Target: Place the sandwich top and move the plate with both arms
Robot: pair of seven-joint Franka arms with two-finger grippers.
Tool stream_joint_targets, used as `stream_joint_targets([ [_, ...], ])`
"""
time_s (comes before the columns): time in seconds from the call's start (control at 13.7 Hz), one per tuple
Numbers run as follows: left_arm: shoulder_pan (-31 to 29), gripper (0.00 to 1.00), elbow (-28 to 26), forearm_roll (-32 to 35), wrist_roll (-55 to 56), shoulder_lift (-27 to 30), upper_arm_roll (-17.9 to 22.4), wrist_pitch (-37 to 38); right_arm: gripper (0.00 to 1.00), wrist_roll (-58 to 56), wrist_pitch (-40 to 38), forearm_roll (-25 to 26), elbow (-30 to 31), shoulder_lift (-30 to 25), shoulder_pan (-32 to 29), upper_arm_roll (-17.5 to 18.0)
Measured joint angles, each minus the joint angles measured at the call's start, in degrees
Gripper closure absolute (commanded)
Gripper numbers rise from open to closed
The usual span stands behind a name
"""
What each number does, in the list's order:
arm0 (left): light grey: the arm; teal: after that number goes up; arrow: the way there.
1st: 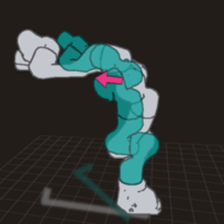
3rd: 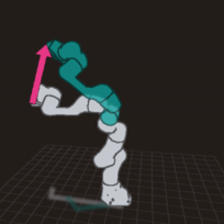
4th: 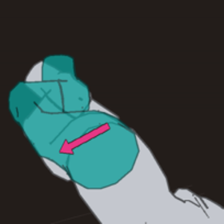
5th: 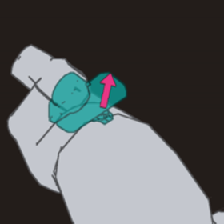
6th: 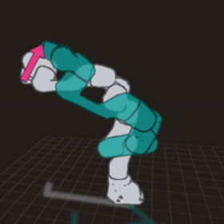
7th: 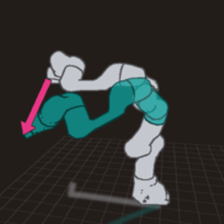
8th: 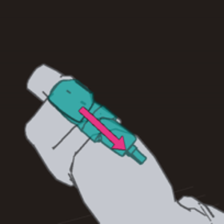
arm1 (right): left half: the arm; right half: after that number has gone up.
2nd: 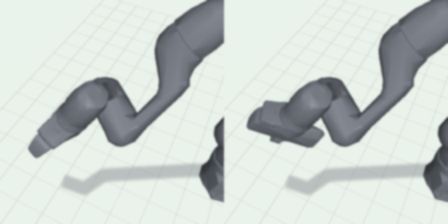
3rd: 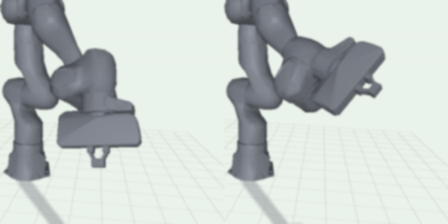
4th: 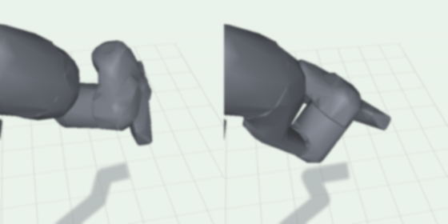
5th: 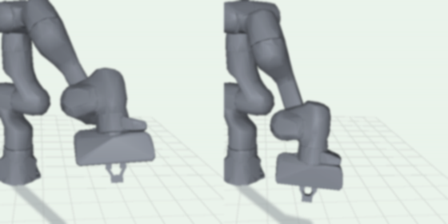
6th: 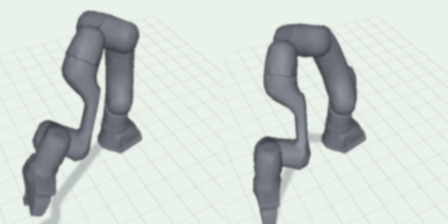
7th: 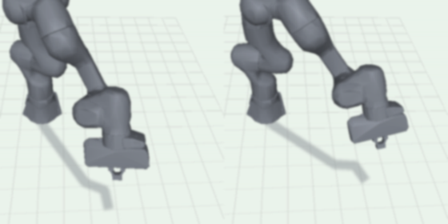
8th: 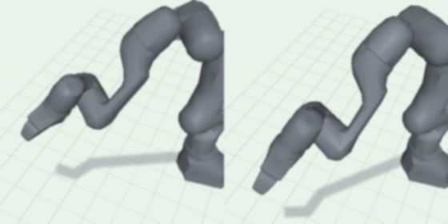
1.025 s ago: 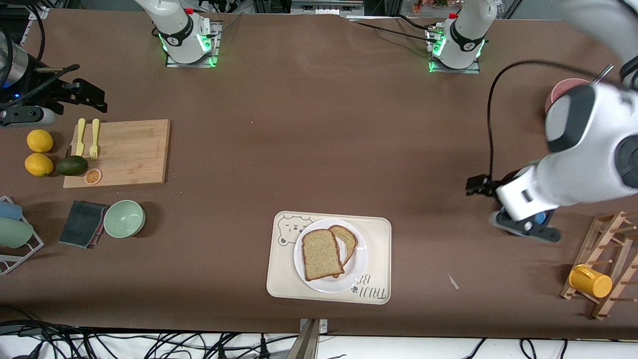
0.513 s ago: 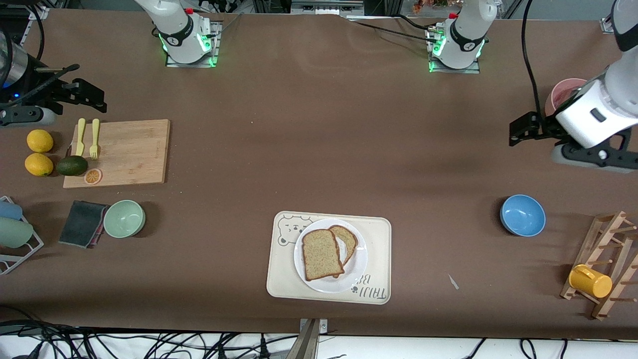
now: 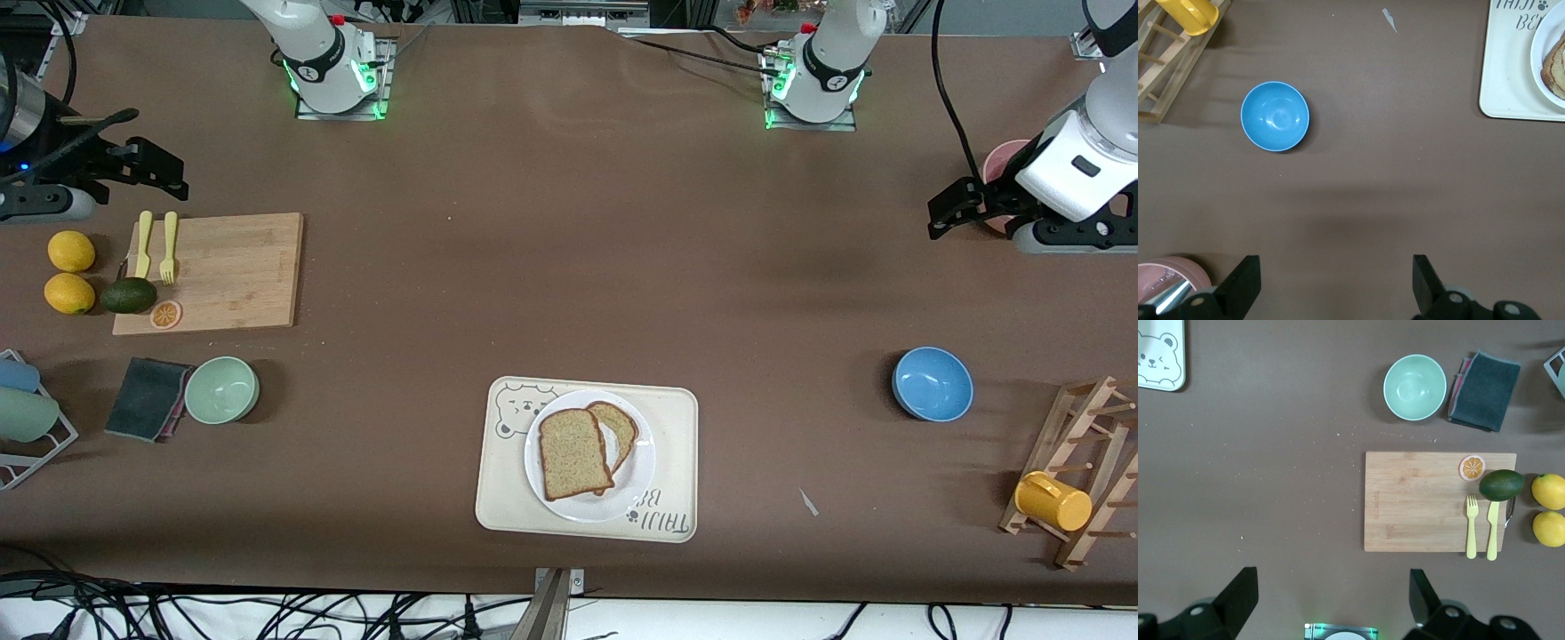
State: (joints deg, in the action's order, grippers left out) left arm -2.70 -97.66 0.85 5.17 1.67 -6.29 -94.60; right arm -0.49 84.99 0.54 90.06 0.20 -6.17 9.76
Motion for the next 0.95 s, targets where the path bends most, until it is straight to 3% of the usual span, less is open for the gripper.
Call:
stream_joint_targets([
  [0.95,0.4,0.00,0.0,0.0,1.1,0.1,-0.8,0.0,0.00,-0.1,0.2,0.0,-0.6,0.8,0.2,0.3],
])
